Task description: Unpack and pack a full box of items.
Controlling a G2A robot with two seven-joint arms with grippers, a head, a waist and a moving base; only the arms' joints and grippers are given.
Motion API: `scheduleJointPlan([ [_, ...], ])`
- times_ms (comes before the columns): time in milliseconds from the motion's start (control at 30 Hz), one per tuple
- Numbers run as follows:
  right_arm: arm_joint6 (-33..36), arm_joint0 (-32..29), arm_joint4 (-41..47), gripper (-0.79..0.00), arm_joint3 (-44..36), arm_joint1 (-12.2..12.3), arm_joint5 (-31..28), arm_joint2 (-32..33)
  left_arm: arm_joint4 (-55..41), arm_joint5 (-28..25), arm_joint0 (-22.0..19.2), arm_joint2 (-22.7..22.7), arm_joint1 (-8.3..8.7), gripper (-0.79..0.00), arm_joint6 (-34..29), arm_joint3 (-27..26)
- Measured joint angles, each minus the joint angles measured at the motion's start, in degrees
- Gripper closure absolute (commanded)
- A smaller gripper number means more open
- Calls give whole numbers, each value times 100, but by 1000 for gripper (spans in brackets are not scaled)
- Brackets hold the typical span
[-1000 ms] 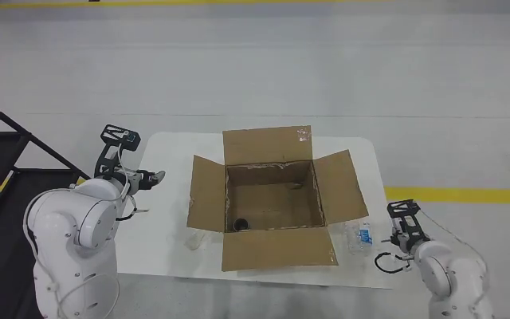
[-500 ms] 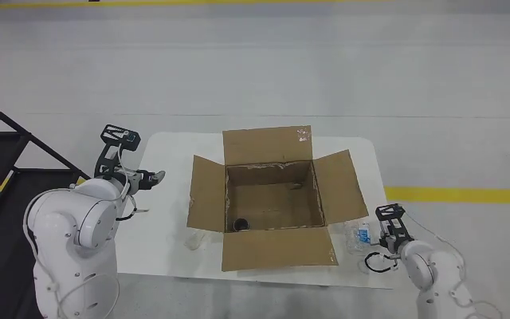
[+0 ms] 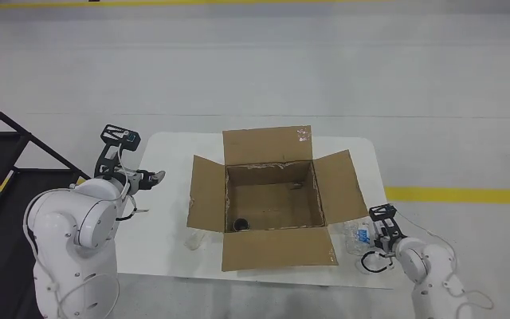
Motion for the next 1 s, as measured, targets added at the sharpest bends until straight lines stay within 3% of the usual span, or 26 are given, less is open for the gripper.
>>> scheduleJointPlan([
  [267, -3, 63, 25, -274, 105, 43, 23, -87, 0, 0, 0, 0, 0, -785, 0, 0],
  [367, 14, 34, 87, -332, -4, 59, 38, -81, 0, 0, 0, 0, 0, -785, 0, 0],
  [600, 503, -491, 568, -379, -1562, 88, 176, 179, 0, 0, 0, 0, 0, -785, 0, 0],
  [667, 719, -687, 790, -323, -2279, 93, 253, 299, 0, 0, 0, 0, 0, -785, 0, 0],
  [700, 795, -753, 884, -212, -2592, 96, 285, 349, 0, 0, 0, 0, 0, -785, 0, 0],
  [733, 857, -819, 1023, 0, -3002, 98, 324, 411, 0, 0, 0, 0, 0, -785, 0, 0],
  [1000, 957, -862, 1689, 0, -4935, 114, 501, 242, 0, 0, 0, 0, 0, -785, 0, 0],
])
